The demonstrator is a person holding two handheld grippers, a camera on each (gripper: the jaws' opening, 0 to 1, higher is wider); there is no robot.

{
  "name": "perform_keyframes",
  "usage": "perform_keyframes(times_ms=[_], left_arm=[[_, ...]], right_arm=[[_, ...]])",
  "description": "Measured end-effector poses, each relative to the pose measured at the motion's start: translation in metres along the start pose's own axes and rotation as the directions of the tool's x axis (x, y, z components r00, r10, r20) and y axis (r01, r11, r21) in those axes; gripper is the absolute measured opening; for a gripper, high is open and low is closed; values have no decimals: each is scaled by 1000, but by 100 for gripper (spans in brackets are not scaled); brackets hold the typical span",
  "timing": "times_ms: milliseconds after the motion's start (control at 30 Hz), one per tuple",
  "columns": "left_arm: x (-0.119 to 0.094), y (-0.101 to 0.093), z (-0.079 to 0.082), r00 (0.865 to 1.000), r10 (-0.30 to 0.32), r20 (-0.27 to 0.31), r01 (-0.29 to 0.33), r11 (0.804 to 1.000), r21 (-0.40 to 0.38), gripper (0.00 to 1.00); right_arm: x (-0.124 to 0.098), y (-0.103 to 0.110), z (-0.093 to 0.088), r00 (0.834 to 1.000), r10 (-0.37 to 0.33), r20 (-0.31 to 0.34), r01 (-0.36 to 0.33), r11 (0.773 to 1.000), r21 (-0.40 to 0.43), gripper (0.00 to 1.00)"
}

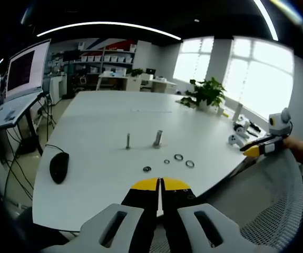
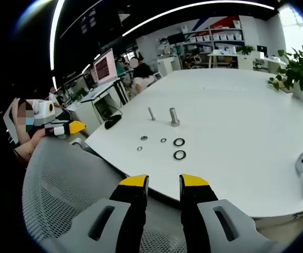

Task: Place the washer onto the threaded stud by aligning its center hole with the stud, sliding it down to the base, and recovering from edge contact or off-axis alignment until the washer reaches the visible bottom stop.

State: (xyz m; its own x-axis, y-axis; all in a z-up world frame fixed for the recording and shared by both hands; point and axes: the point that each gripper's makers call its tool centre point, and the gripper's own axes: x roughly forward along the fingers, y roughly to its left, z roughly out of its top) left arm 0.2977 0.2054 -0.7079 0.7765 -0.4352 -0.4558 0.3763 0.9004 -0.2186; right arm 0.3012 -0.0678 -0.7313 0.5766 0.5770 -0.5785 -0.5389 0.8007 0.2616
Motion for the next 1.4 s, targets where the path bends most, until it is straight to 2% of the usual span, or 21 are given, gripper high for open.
perform_keyframes(times_ms=[467, 833, 1000, 1167, 1233, 1267, 1400], left_arm=[[0, -1, 2, 1000, -4, 8, 5, 1000, -2, 0], [1, -2, -3, 999, -16, -29, 16, 1000, 5, 0], [0, -2, 3, 998, -53, 22, 54, 998, -37, 0], [2, -4, 2, 993, -117, 24, 119, 985, -124, 0], [2, -6, 3, 992, -120, 28, 123, 986, -114, 0], [3, -7, 4, 992, -123, 30, 125, 989, -77, 0], [3, -7, 7, 991, -123, 51, 127, 989, -76, 0]], right_arm=[[0, -1, 0, 1000, -3, -2, 3, 1000, -2, 26], [1, -2, -3, 1000, -10, -30, 10, 1000, -6, 26], [1, -2, -7, 999, -8, -51, 8, 1000, -3, 26], [2, -2, -7, 998, -6, -58, 6, 1000, -11, 26], [2, -2, -6, 998, -5, -58, 4, 1000, -18, 26], [2, -2, -6, 998, -1, -55, 0, 1000, -18, 26], [2, -3, -8, 998, -2, -58, 1, 1000, -14, 26]])
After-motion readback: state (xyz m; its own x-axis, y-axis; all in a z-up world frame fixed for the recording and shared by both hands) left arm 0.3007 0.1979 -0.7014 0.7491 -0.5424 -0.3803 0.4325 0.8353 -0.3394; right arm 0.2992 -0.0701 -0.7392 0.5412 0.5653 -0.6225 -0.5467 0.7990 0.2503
